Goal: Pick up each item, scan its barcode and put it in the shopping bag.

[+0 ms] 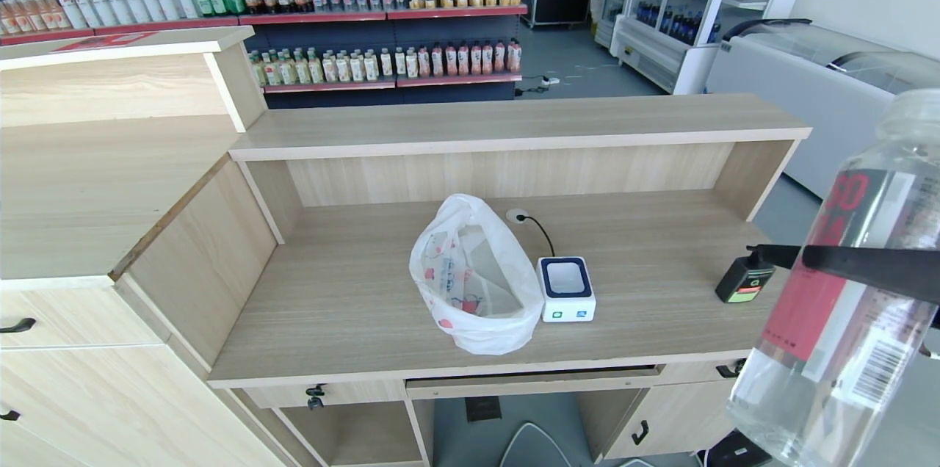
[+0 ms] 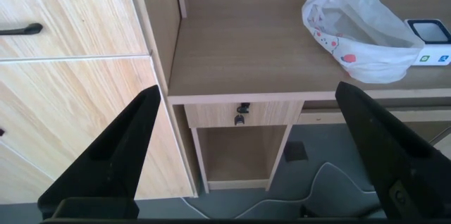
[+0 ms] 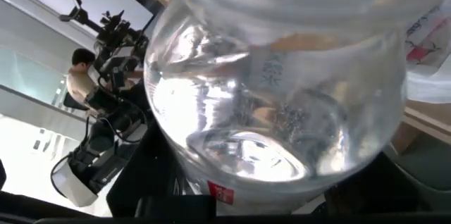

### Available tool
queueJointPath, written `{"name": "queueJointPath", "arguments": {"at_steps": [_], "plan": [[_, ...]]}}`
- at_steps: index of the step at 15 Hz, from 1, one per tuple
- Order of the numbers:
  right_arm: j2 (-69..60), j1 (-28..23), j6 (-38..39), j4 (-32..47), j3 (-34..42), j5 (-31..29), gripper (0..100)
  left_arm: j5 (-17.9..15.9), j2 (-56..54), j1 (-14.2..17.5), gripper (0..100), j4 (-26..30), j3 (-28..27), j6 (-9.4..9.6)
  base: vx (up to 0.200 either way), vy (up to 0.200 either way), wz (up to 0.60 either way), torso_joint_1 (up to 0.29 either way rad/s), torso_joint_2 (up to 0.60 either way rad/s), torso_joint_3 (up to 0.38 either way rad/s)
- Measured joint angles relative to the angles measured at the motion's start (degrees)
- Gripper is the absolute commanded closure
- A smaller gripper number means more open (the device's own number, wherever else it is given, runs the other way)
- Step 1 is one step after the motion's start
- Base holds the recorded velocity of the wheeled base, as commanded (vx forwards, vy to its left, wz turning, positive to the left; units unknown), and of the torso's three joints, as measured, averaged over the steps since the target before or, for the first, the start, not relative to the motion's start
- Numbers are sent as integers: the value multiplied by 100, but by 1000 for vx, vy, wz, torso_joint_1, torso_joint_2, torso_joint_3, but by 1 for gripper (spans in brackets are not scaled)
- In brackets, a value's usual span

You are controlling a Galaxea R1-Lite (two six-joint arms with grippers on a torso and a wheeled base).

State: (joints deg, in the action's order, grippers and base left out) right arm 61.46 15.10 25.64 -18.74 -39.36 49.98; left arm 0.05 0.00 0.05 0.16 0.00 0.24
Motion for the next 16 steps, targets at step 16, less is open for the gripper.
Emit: {"name": "queueJointPath", "arguments": {"at_steps": [16], "plan": [[-830, -271, 134, 352, 202, 57, 100, -2, 0, 2, 0, 0, 0, 0, 0, 0, 0, 0, 0, 0]]}}
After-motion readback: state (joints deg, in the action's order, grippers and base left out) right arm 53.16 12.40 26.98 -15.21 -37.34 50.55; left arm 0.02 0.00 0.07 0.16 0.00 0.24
